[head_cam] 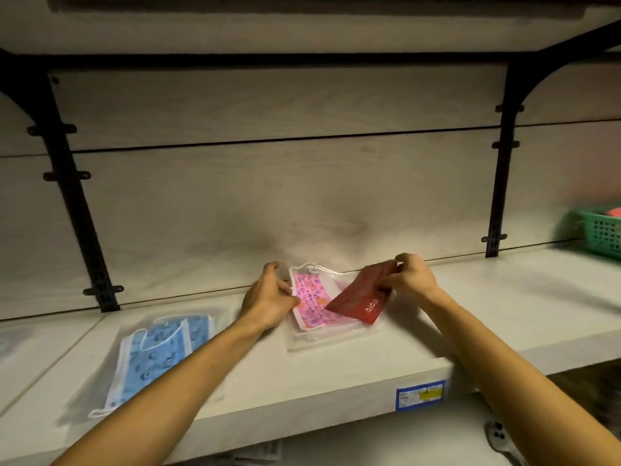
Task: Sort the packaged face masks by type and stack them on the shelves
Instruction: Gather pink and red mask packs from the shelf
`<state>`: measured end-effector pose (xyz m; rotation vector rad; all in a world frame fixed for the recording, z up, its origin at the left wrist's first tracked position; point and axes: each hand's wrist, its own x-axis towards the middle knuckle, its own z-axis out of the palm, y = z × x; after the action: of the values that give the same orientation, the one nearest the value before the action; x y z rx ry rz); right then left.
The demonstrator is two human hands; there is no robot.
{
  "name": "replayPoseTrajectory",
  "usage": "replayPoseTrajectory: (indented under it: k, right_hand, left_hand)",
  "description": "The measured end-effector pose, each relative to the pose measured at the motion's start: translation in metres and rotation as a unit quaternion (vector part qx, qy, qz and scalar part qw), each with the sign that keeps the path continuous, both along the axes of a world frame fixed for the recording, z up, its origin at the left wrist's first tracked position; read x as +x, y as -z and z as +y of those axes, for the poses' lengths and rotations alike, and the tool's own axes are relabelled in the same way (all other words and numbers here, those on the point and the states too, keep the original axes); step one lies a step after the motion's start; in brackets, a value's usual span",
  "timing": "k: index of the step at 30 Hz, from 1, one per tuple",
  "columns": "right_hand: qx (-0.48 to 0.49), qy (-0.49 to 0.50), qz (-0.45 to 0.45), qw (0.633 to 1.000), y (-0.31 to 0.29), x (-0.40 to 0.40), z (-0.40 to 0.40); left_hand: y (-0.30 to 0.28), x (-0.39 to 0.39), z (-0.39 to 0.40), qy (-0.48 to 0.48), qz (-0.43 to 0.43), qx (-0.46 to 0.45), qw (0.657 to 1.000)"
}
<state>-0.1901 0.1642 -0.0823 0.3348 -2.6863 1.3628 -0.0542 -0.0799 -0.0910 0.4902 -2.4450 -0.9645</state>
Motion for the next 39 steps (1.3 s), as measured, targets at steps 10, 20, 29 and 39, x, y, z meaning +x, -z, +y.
replayPoseTrajectory:
  k: [10, 20, 29, 39]
  right_hand:
    - [-0.088, 0.023, 0.057, 0.994, -0.007, 0.015, -0.002]
    - [-0.282, 0.057, 0.089, 0.953, -0.017, 0.028, 0.0]
    - [-0.584, 0.037, -0.06, 0.809, -0.042, 0.05, 0.012]
    - [-0.488, -0.227, -0.078, 0.839, -0.031, 0.213, -0.077]
  left_hand:
    - [-0.014, 0.02, 0.005, -0.033, 0.052, 0.083, 0.995]
    - [-0.029, 0.059, 0.024, -0.103, 0.13, 0.036, 0.985]
    - [-0.053, 0.131, 0.011, -0.116, 0.257, 0.211, 0.936]
    - [-0.041, 0.256, -0.013, -0.08, 0.252, 0.158, 0.951]
